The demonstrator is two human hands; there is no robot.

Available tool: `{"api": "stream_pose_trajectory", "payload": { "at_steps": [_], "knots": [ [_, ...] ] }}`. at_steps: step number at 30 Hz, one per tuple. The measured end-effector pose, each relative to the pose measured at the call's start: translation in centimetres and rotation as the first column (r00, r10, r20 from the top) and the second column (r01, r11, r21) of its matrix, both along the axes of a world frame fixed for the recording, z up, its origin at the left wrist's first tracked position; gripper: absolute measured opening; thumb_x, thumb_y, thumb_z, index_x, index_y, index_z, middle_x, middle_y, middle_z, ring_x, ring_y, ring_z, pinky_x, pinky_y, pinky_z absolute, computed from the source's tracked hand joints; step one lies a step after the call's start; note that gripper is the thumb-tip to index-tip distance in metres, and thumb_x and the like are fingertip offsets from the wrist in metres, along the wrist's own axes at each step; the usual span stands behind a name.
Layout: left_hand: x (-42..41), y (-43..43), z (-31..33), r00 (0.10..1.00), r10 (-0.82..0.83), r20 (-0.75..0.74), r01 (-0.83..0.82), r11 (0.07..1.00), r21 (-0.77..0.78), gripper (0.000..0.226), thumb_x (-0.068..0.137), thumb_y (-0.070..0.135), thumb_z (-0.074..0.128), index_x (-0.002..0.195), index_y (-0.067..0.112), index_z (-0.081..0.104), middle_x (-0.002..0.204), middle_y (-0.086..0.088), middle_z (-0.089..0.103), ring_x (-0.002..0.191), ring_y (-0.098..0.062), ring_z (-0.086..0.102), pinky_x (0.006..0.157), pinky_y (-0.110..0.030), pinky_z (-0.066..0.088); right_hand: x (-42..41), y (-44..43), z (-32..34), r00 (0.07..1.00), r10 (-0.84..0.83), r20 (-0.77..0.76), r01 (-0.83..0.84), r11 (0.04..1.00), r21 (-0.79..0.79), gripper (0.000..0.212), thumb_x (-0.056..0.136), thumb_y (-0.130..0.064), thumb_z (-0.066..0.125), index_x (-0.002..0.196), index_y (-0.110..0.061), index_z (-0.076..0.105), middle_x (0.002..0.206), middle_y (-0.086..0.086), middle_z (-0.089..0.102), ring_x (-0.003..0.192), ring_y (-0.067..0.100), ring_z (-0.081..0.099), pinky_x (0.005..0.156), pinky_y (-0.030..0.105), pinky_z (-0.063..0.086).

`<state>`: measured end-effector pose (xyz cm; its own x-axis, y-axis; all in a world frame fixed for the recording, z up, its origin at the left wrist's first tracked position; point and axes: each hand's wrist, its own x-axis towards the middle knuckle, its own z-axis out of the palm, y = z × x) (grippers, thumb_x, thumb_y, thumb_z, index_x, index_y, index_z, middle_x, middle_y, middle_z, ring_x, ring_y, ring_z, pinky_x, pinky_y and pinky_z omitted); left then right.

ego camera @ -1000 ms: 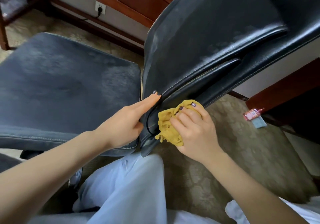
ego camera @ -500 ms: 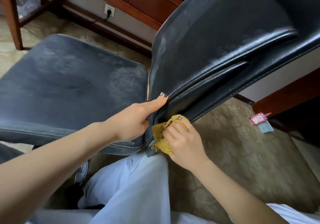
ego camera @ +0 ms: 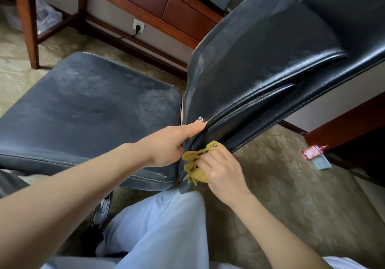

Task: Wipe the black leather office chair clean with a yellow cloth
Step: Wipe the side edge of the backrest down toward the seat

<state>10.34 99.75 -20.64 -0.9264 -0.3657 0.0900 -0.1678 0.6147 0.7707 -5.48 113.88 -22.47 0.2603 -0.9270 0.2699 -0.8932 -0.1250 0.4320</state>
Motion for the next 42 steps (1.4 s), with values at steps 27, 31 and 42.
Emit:
{"api": "stream_pose_trajectory", "payload": {
  "at_steps": [27, 31, 42],
  "knots": [
    [0.0, 0.1, -0.3, 1.000, -0.023, 0.018, 0.022, 0.999, 0.035, 0.090, 0.083, -0.011, 0.035, 0.147, 0.044, 0.004, 0.150, 0.030, 0.008, 0.125, -0.011, 0.048, 0.094, -0.034, 0.046, 0.2, 0.0, -5.6, 0.994, -0.107, -0.029, 0.110, 0.971, 0.210, 0.007, 0.064, -0.008, 0.062, 0.060, -0.012, 0.066, 0.062, 0.002, 0.057, 0.071, 0.024, 0.056, 0.096, 0.032, 0.038],
    [0.1, 0.4, -0.1, 0.999, -0.017, 0.043, 0.014, 0.998, 0.056, 0.090, 0.084, -0.010, 0.036, 0.147, 0.044, 0.002, 0.153, 0.027, 0.008, 0.124, -0.009, 0.047, 0.095, -0.030, 0.045, 0.3, -0.2, -4.5, 0.992, -0.095, -0.081, 0.113, 0.961, 0.254, 0.020, 0.070, -0.006, 0.053, 0.056, -0.015, 0.064, 0.058, -0.001, 0.054, 0.068, 0.022, 0.055, 0.093, 0.031, 0.039],
    [0.8, 1.1, 0.3, 0.996, -0.001, 0.086, -0.006, 0.997, 0.081, 0.081, 0.089, -0.004, 0.039, 0.151, 0.031, 0.001, 0.158, 0.015, 0.009, 0.123, -0.013, 0.043, 0.074, 0.000, 0.029, -0.7, 0.3, 3.6, 0.989, 0.050, -0.137, -0.035, 0.993, 0.113, 0.022, 0.086, -0.024, 0.054, 0.079, -0.013, 0.072, 0.079, 0.003, 0.068, 0.081, 0.023, 0.061, 0.099, 0.034, 0.035]
  ]
}}
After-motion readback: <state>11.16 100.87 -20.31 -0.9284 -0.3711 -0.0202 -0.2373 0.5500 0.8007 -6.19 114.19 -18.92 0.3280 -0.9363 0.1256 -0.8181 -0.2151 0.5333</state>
